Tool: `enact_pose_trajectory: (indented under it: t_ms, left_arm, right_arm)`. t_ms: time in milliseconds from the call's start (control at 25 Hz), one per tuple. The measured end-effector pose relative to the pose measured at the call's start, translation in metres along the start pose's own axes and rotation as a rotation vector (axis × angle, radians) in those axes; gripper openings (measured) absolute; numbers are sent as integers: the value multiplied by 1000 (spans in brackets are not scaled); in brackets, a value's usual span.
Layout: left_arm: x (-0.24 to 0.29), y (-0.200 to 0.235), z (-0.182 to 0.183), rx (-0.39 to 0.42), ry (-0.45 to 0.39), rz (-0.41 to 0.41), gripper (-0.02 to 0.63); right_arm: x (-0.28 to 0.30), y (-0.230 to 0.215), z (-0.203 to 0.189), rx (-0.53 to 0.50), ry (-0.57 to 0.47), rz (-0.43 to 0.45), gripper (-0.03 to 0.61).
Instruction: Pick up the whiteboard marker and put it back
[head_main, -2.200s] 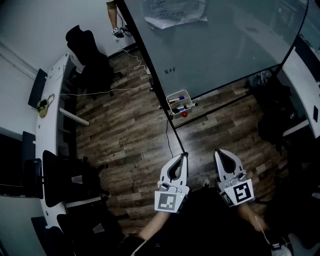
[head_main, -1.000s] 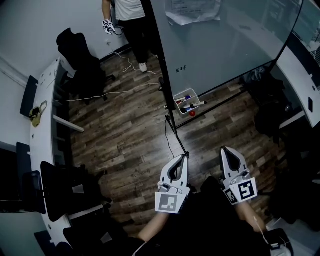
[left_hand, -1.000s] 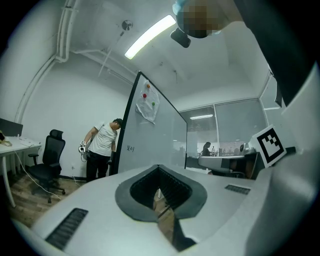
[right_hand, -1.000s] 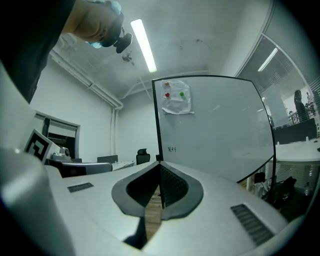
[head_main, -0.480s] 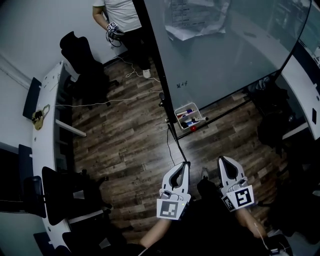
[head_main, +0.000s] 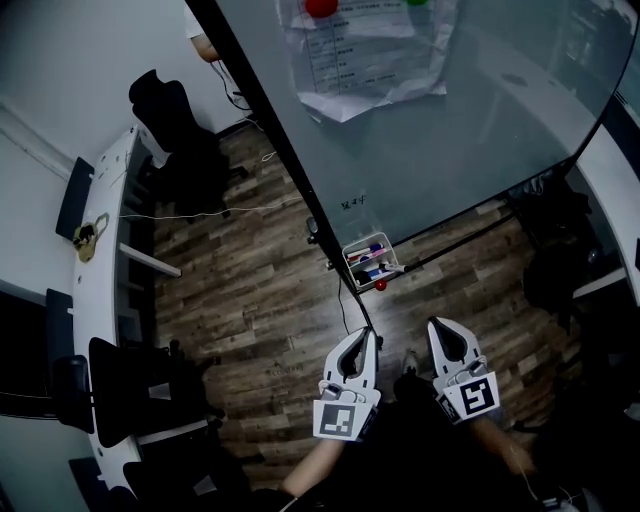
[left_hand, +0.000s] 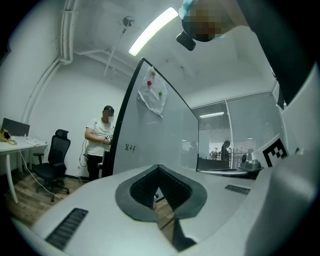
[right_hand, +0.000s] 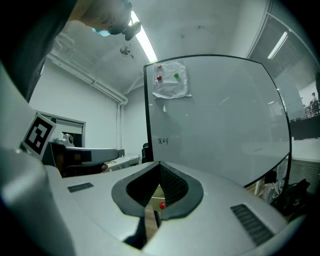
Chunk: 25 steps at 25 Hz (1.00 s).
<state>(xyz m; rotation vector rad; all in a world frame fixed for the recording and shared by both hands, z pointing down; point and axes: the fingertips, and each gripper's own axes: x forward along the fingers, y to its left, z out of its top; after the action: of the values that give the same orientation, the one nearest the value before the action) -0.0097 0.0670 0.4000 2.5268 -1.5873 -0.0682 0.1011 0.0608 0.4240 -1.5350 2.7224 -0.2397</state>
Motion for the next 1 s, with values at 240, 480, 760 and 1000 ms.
enact_pose_trajectory:
  t_ms: [240,480,760,1000]
  left_arm:
    - [23,-4,-1,5,3,53,2]
    - [34,-7,-2,23,10,104,2]
    - [41,-8,-9,-1,29,112,2]
    - [55,7,-12,-8,39,103,2]
  right_arm:
    - [14,-22,-11,-18,39,46,14]
    - [25,-36,-18,10,35,93,14]
    - [33,-47,-29,15,75,91,14]
    - [52,-51,-36,21,136,59,15]
